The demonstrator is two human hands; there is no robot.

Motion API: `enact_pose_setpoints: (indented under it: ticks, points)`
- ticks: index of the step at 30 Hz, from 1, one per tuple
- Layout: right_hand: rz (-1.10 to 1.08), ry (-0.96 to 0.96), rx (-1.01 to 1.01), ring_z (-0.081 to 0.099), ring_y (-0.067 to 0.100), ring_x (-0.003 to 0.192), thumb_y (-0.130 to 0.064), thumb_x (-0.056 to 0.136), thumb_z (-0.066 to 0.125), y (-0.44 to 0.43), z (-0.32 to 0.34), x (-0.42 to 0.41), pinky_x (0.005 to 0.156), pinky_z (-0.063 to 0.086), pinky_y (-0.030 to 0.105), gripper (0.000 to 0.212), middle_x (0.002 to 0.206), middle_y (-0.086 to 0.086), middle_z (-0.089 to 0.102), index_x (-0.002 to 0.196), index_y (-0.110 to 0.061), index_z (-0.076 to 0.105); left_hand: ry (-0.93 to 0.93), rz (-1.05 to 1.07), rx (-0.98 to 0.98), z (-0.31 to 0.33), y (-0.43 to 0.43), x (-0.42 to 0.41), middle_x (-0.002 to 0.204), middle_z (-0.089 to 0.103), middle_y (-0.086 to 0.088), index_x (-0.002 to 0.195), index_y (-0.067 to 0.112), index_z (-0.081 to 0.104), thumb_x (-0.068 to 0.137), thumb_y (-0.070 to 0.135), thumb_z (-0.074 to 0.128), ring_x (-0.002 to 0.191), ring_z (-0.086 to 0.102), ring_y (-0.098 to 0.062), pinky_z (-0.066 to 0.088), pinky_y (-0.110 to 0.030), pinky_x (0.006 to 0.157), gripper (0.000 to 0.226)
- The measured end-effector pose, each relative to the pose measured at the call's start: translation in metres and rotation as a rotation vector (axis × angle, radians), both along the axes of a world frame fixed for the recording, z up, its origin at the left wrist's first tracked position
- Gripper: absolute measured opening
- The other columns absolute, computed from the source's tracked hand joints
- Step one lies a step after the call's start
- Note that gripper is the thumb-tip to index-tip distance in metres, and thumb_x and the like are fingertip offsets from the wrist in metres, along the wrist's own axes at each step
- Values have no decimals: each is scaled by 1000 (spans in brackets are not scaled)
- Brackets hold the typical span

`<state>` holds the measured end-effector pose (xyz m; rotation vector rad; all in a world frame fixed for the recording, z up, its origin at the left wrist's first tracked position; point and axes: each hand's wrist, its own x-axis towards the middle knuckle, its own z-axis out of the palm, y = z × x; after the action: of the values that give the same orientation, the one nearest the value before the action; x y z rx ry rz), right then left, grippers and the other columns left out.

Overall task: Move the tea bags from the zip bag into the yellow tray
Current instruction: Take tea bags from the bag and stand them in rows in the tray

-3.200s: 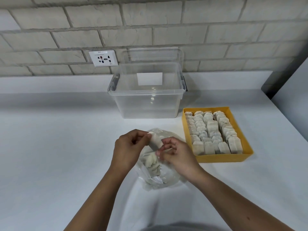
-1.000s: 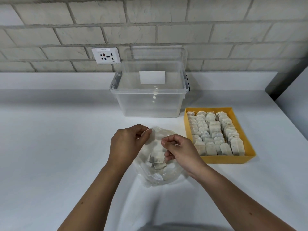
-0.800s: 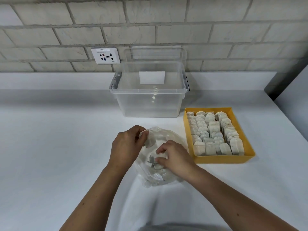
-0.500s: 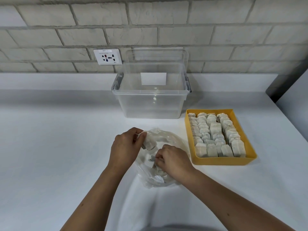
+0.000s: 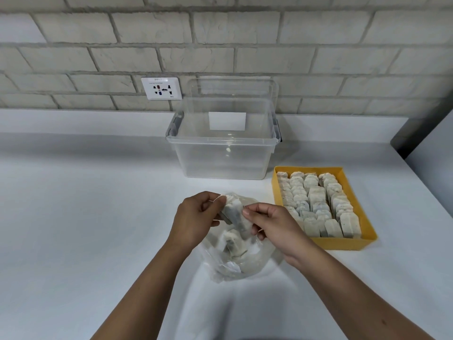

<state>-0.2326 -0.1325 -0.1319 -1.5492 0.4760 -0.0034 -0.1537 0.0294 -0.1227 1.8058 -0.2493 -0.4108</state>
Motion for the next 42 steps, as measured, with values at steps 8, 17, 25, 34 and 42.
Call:
enact_pose_setpoints:
  ticks: [8,17,25,34,42]
  points:
    - [-65,-1,-20,49,8,52,-21,90,67,5,-2,3,47,39,19,9,56,-3,56,85,-17,72,106,16,-82,0,-4,-3,79,76,-6,97,11,76,93,26,68,71,72,-14,62,-29,71,18]
    - [-51,2,-142,56,12,54,-24,93,63,6,-18,7,54,48,30,12,70,-3,65,91,-14,70,-253,27,208,-7,4,3,65,74,5,83,22,76,92,29,69,62,67,-10,53,-18,67,14]
    - [350,177,-1029,58,23,105,-47,89,61,17,-42,7,87,46,32,45,117,4,58,118,-13,58,-424,41,374,-15,14,15,64,72,10,85,24,74,94,32,64,63,62,-9,51,-29,65,15]
    - [320,147,-1006,61,19,95,-29,92,58,21,-50,17,78,50,33,9,108,-5,58,96,-22,62,-400,32,362,-19,18,17,64,72,10,85,24,73,95,31,64,57,57,-3,40,-13,57,15]
    - [304,126,-1015,62,20,99,-36,92,58,15,-48,19,78,48,31,22,107,-4,64,107,-21,62,-363,41,341,-24,18,19,63,71,9,85,25,73,95,32,64,55,54,-1,38,-11,54,15]
